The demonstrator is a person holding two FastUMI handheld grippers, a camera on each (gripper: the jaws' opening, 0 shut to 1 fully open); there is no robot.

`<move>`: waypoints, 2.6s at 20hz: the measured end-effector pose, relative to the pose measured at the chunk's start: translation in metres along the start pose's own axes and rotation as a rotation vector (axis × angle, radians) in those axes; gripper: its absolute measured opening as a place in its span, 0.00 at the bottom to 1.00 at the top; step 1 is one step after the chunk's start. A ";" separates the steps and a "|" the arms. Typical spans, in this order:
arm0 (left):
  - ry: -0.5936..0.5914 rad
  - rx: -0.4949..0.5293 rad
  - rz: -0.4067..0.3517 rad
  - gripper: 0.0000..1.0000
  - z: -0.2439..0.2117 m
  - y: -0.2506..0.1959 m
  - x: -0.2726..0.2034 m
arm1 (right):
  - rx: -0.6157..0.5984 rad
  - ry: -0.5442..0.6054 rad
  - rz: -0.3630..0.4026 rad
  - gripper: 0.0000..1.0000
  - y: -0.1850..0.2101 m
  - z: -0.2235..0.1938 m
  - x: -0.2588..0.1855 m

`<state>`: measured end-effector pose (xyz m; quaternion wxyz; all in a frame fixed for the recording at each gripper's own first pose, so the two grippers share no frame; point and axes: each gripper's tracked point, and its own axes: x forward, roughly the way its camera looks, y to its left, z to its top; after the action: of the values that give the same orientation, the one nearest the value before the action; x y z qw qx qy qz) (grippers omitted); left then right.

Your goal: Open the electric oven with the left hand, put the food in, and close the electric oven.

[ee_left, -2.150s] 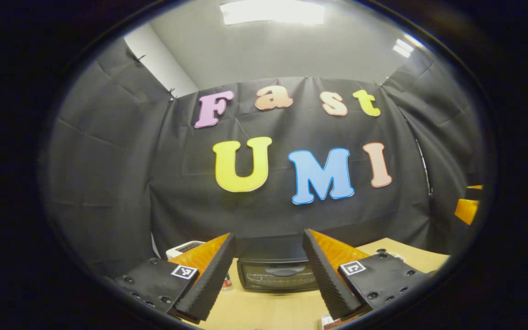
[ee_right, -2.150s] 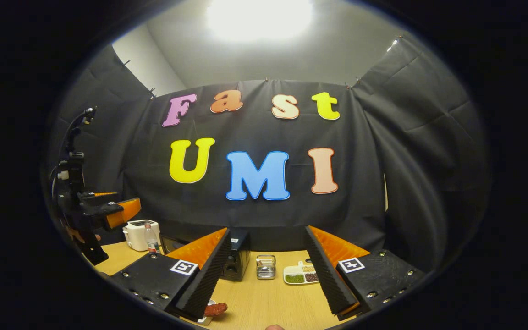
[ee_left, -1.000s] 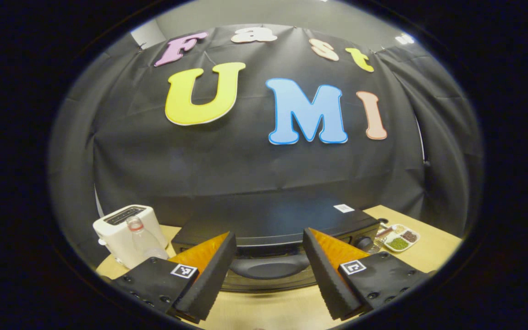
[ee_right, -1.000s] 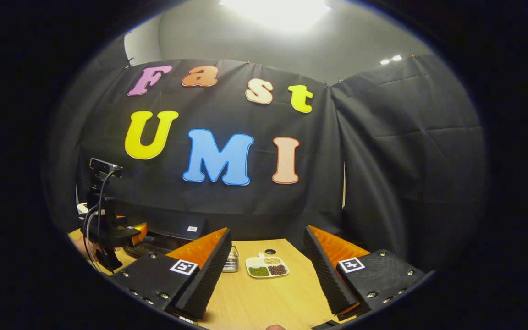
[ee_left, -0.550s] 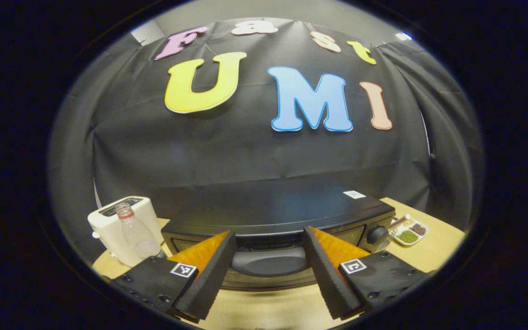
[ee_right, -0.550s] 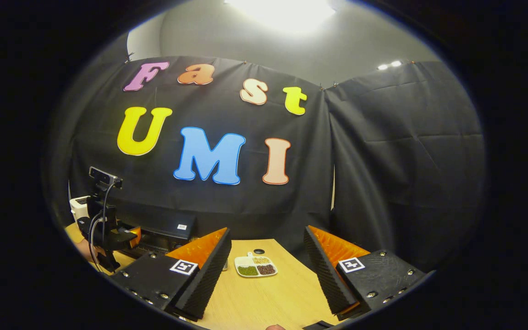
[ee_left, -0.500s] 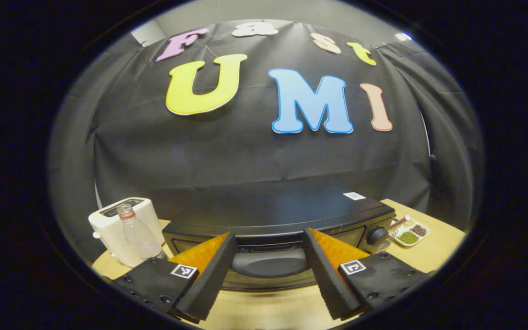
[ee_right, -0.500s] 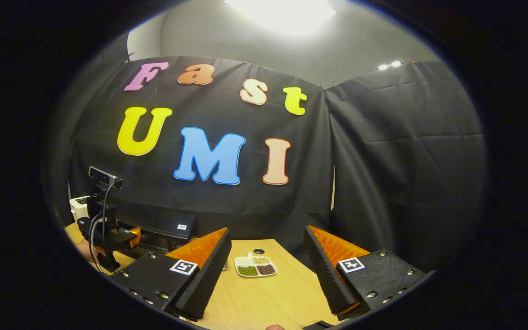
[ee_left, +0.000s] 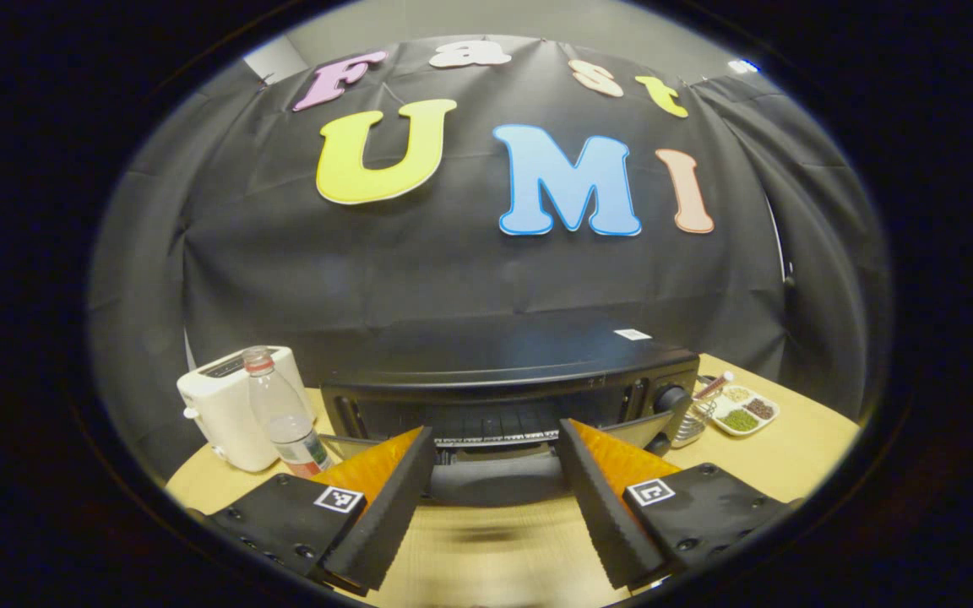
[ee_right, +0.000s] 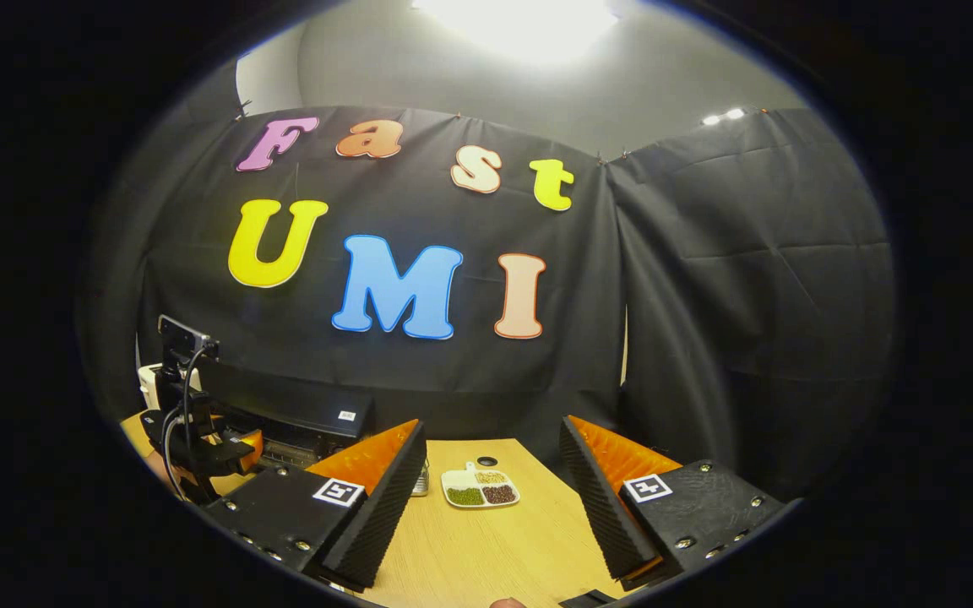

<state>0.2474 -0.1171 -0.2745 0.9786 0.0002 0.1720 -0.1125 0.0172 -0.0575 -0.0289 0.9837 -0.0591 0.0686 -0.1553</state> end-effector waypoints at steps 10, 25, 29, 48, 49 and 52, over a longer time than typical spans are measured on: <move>0.088 -0.014 0.022 0.98 -0.047 -0.006 -0.037 | 0.006 0.036 0.065 0.96 -0.001 -0.013 -0.008; 0.214 -0.024 0.057 0.98 -0.118 -0.011 -0.065 | 0.000 0.112 0.198 0.96 0.022 -0.037 -0.017; 0.225 -0.027 0.066 0.98 -0.122 -0.008 -0.086 | 0.021 0.121 0.234 0.96 0.033 -0.040 -0.018; -0.187 -0.074 0.188 0.98 0.103 0.068 -0.256 | 0.306 0.564 0.496 0.97 0.127 -0.159 -0.009; -0.197 -0.071 0.189 0.97 0.108 0.069 -0.261 | 0.310 0.599 0.500 0.96 0.130 -0.168 -0.010; -0.235 -0.072 0.205 0.97 0.123 0.079 -0.277 | 0.346 0.691 0.505 0.97 0.138 -0.192 -0.013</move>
<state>0.0521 0.0156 -0.0683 0.9978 -0.0303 0.0594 -0.0052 0.0165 0.0590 -0.2352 0.9056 0.1798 0.3779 0.0696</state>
